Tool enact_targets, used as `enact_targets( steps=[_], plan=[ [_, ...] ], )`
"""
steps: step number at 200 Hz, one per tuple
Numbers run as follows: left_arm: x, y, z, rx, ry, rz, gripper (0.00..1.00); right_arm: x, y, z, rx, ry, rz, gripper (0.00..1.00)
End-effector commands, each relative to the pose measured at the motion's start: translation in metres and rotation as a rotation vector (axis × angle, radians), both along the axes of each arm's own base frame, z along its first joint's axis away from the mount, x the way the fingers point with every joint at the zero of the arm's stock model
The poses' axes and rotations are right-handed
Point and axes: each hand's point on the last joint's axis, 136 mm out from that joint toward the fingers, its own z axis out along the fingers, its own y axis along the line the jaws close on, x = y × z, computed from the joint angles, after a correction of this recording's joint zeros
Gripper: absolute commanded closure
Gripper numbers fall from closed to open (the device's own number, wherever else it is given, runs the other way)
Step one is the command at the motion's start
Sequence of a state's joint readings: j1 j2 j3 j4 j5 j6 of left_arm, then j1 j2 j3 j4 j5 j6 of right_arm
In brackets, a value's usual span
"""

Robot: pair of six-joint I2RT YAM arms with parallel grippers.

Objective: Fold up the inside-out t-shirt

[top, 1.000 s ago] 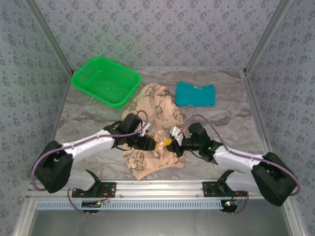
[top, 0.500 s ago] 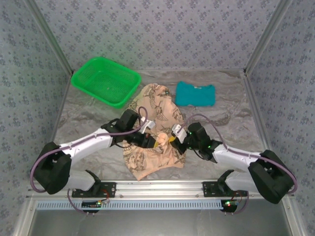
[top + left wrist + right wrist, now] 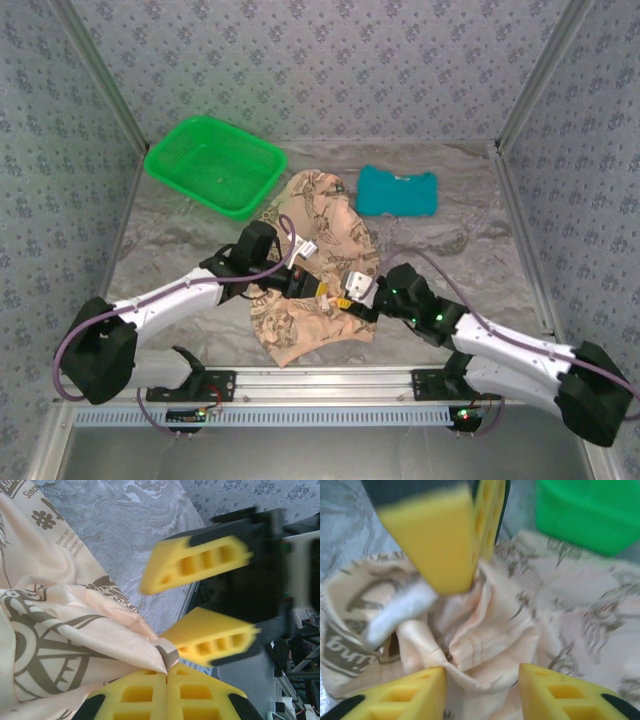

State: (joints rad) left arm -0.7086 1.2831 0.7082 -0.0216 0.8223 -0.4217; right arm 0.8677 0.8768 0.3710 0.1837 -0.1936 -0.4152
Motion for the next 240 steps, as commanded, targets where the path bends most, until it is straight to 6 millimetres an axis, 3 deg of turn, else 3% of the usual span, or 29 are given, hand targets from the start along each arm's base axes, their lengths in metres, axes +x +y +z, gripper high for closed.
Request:
enact_targets(
  steps=[1, 30, 56, 95, 117, 148, 186, 215, 240],
  plan=[
    [0.001, -0.002, 0.009, -0.036, -0.067, -0.028, 0.98, -0.004, -0.004, 0.001, -0.032, -0.011, 0.003, 0.53],
    [0.001, -0.007, 0.012, -0.037, -0.096, -0.044, 0.98, -0.004, 0.008, 0.004, -0.026, -0.002, 0.044, 0.53],
    [-0.002, -0.009, 0.009, -0.029, -0.101, -0.058, 0.98, 0.008, 0.016, -0.004, -0.039, 0.025, 0.016, 0.54],
    [-0.003, -0.012, 0.001, 0.012, -0.111, -0.072, 0.98, -0.009, 0.046, 0.004, 0.051, 0.17, 0.154, 0.58],
    [-0.006, -0.01, -0.003, 0.045, -0.119, -0.104, 0.97, -0.004, 0.04, 0.001, 0.053, 0.182, 0.123, 0.65],
    [-0.011, -0.007, -0.012, 0.096, -0.126, -0.141, 0.97, 0.006, 0.024, -0.01, -0.023, 0.174, 0.051, 0.93],
    [-0.005, 0.004, -0.024, 0.178, -0.168, -0.108, 0.98, 0.022, -0.004, -0.003, 0.008, 0.166, -0.041, 0.99],
    [0.004, 0.012, -0.045, 0.29, -0.178, -0.059, 0.96, 0.008, 0.002, 0.004, -0.035, 0.175, 0.063, 0.97],
    [0.014, 0.015, -0.047, 0.317, -0.199, 0.005, 0.79, -0.006, 0.009, -0.003, -0.115, 0.154, 0.145, 0.97]
  ],
)
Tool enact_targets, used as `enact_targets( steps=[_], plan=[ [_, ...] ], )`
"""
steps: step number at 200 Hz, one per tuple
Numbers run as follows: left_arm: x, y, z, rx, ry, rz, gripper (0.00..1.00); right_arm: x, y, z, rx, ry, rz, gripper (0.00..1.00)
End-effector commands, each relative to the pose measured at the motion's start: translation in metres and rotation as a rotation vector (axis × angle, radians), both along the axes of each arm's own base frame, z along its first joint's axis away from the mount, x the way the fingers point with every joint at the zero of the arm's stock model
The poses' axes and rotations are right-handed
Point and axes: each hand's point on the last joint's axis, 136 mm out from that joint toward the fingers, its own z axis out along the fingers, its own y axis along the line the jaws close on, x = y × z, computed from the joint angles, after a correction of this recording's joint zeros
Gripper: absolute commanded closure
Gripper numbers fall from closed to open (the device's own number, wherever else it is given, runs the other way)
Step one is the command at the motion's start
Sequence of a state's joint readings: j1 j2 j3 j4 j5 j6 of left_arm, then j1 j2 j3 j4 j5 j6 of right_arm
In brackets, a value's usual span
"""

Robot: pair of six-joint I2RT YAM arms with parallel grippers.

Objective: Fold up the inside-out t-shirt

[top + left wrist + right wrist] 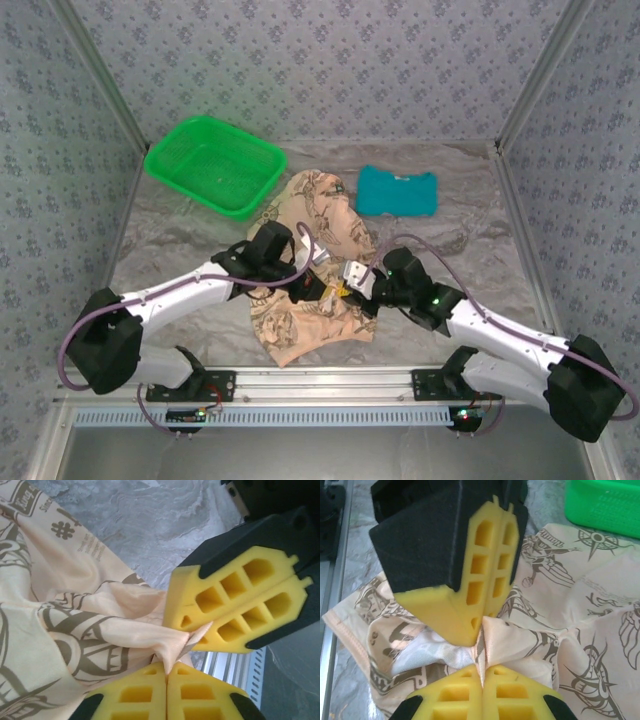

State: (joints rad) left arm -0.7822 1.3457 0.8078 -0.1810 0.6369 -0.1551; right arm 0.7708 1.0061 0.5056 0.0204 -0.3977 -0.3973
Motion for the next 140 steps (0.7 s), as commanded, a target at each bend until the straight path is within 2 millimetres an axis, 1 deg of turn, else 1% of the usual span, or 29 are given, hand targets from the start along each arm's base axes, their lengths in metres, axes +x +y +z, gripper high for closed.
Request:
enact_targets(
  steps=[1, 14, 26, 36, 38, 39, 42, 47, 52, 58, 63, 70, 76, 81, 88, 96, 104, 109, 112, 113, 114, 121, 140],
  plan=[
    [0.009, 0.022, -0.027, 0.144, 0.012, 0.096, 0.78, -0.009, 0.003, 0.004, -0.066, -0.039, 0.081, 0.97],
    [0.009, 0.018, -0.023, 0.104, 0.01, 0.096, 0.66, -0.013, 0.005, -0.002, -0.111, -0.034, 0.111, 0.96],
    [0.013, 0.02, -0.029, 0.121, 0.014, 0.125, 0.58, -0.013, 0.006, -0.003, -0.16, -0.016, 0.121, 0.96],
    [0.011, 0.02, -0.032, 0.124, 0.026, 0.127, 0.52, -0.014, 0.008, -0.004, -0.198, 0.005, 0.143, 0.95],
    [0.01, 0.019, -0.03, 0.116, 0.026, 0.123, 0.51, -0.014, 0.009, -0.004, -0.203, 0.008, 0.146, 0.94],
    [0.01, 0.019, -0.03, 0.113, 0.027, 0.124, 0.5, -0.015, 0.008, -0.007, -0.213, 0.016, 0.15, 0.94],
    [0.008, 0.017, -0.028, 0.094, 0.03, 0.113, 0.45, -0.015, 0.009, -0.006, -0.219, 0.019, 0.151, 0.93],
    [0.005, 0.014, -0.022, 0.06, 0.028, 0.096, 0.4, -0.015, 0.009, -0.01, -0.231, 0.033, 0.154, 0.93],
    [0.003, 0.012, -0.017, 0.031, 0.022, 0.089, 0.33, -0.016, 0.009, -0.015, -0.239, 0.048, 0.16, 0.91],
    [0.001, 0.011, -0.011, 0.008, 0.006, 0.089, 0.28, -0.016, 0.01, -0.017, -0.233, 0.064, 0.161, 0.9],
    [0.0, 0.01, -0.009, 0.003, -0.012, 0.088, 0.25, -0.016, 0.011, -0.02, -0.222, 0.086, 0.156, 0.89],
    [-0.002, 0.01, -0.007, 0.01, -0.038, 0.083, 0.24, -0.014, 0.012, -0.019, -0.19, 0.119, 0.148, 0.87],
    [-0.003, 0.01, -0.007, 0.027, -0.052, 0.077, 0.26, -0.013, 0.013, -0.019, -0.167, 0.151, 0.143, 0.85],
    [-0.005, 0.01, -0.008, 0.04, -0.052, 0.07, 0.32, -0.012, 0.013, -0.018, -0.152, 0.17, 0.137, 0.79],
    [-0.007, 0.01, -0.009, 0.048, -0.042, 0.057, 0.5, -0.008, 0.012, -0.018, -0.145, 0.179, 0.12, 0.7],
    [-0.008, 0.01, -0.011, 0.058, -0.026, 0.051, 0.69, -0.002, 0.01, -0.02, -0.152, 0.177, 0.085, 0.65],
    [-0.01, 0.01, -0.013, 0.059, -0.015, 0.042, 0.83, 0.005, 0.006, -0.021, -0.16, 0.175, 0.047, 0.62],
    [-0.012, 0.01, -0.014, 0.063, -0.007, 0.037, 0.9, 0.008, 0.002, -0.022, -0.164, 0.18, 0.029, 0.61],
    [-0.013, 0.011, -0.015, 0.065, -0.003, 0.036, 0.97, 0.01, 0.001, -0.022, -0.164, 0.183, 0.022, 0.61],
    [-0.014, 0.011, -0.015, 0.066, -0.001, 0.035, 0.97, 0.01, 0.001, -0.021, -0.163, 0.183, 0.021, 0.6],
    [-0.014, 0.011, -0.015, 0.065, -0.001, 0.034, 1.0, 0.01, 0.0, -0.022, -0.163, 0.186, 0.02, 0.6],
    [-0.015, 0.012, -0.016, 0.071, 0.001, 0.034, 1.0, 0.01, -0.002, -0.02, -0.153, 0.195, 0.023, 0.6],
    [-0.016, 0.018, -0.022, 0.097, 0.0, 0.041, 1.0, -0.001, -0.002, -0.015, -0.131, 0.221, 0.075, 0.6]
  ],
)
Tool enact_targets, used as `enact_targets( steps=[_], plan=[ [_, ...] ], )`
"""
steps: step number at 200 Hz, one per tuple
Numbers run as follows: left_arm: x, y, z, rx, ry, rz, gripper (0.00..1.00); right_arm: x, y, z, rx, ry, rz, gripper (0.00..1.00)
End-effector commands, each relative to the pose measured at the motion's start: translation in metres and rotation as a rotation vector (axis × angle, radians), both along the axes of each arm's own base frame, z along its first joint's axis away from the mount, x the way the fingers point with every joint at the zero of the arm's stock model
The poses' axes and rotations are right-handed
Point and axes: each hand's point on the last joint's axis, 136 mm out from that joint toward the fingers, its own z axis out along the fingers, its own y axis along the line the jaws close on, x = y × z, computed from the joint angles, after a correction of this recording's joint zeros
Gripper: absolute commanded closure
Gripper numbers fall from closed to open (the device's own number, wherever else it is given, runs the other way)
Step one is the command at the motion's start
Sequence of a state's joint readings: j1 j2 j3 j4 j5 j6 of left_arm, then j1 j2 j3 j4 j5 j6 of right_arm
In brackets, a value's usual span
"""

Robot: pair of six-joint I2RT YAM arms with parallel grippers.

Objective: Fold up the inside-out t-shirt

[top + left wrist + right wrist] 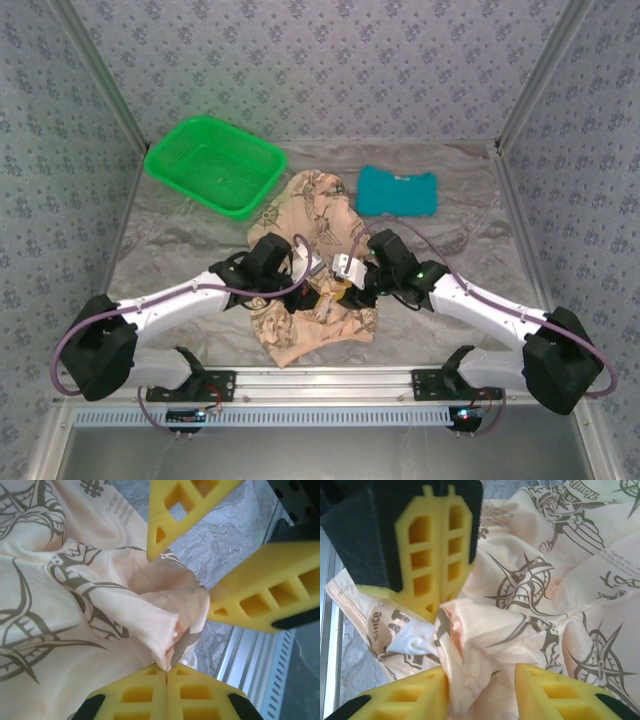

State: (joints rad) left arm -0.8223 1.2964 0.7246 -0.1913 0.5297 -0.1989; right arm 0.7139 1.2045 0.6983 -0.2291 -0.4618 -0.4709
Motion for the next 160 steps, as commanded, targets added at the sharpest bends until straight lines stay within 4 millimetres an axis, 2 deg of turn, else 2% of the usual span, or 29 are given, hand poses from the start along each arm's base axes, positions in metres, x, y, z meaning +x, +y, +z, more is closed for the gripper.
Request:
enact_targets(
  steps=[1, 30, 64, 81, 93, 111, 136, 149, 160],
  plan=[
    [-0.004, 0.004, 0.003, 0.012, -0.008, -0.019, 1.0, -0.015, -0.002, 0.005, 0.031, 0.068, 0.035, 0.6],
    [-0.006, 0.005, 0.0, 0.02, -0.006, -0.026, 1.0, -0.029, 0.008, 0.013, 0.097, 0.109, 0.113, 0.61],
    [-0.006, 0.002, 0.004, 0.012, -0.011, -0.039, 1.0, -0.026, 0.015, 0.006, 0.053, 0.076, 0.131, 0.67],
    [-0.005, 0.003, 0.005, 0.009, -0.018, -0.042, 1.0, -0.016, 0.012, -0.004, 0.005, 0.017, 0.096, 0.87],
    [-0.005, 0.004, 0.002, 0.021, -0.021, -0.039, 1.0, -0.008, 0.009, -0.004, -0.004, -0.022, 0.068, 1.0],
    [0.004, 0.012, -0.008, 0.086, -0.048, 0.007, 1.0, -0.002, 0.009, 0.01, 0.029, -0.059, 0.049, 1.0],
    [0.017, 0.018, -0.02, 0.141, -0.079, 0.064, 1.0, 0.005, 0.016, 0.042, 0.089, -0.146, 0.062, 1.0],
    [0.02, 0.015, -0.024, 0.142, -0.072, 0.072, 1.0, 0.012, 0.02, 0.049, 0.085, -0.206, 0.072, 1.0],
    [0.021, 0.014, -0.028, 0.133, -0.06, 0.085, 0.98, 0.019, 0.025, 0.045, 0.065, -0.244, 0.077, 1.0]
  ],
)
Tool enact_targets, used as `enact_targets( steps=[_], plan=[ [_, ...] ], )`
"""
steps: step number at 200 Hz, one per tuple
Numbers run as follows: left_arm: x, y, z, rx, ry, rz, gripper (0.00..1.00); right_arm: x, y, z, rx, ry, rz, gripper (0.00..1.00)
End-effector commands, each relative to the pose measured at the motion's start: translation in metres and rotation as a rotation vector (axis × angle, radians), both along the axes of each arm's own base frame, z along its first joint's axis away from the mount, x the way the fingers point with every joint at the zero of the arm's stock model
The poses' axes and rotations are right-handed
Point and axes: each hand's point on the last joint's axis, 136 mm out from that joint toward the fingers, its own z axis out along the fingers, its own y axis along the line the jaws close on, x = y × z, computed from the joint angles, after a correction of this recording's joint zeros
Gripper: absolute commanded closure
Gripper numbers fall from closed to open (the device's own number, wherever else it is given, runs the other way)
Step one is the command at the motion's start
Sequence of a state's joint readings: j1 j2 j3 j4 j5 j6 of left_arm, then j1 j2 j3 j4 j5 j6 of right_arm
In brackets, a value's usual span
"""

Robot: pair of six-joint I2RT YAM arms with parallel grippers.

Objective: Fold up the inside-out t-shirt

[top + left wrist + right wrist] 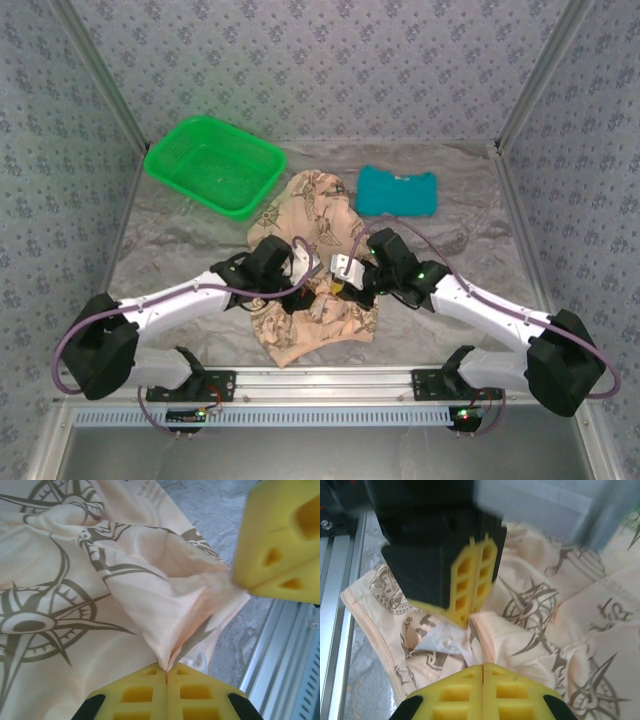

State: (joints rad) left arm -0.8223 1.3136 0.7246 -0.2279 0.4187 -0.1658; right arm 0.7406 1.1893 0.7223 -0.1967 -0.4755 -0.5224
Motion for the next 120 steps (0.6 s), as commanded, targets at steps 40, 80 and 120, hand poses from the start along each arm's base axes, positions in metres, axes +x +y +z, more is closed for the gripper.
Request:
enact_targets(
  steps=[40, 80, 120],
  plan=[
    [0.021, 0.006, -0.002, -0.015, -0.024, 0.122, 0.51, 0.036, 0.04, 0.006, 0.01, -0.183, 0.019, 1.0],
    [0.035, 0.028, 0.018, -0.08, -0.123, 0.272, 0.24, 0.036, 0.044, 0.002, 0.055, -0.061, 0.002, 0.88],
    [0.039, 0.035, 0.023, -0.067, -0.153, 0.259, 0.25, 0.031, 0.028, 0.01, 0.11, 0.023, -0.033, 0.68]
  ],
)
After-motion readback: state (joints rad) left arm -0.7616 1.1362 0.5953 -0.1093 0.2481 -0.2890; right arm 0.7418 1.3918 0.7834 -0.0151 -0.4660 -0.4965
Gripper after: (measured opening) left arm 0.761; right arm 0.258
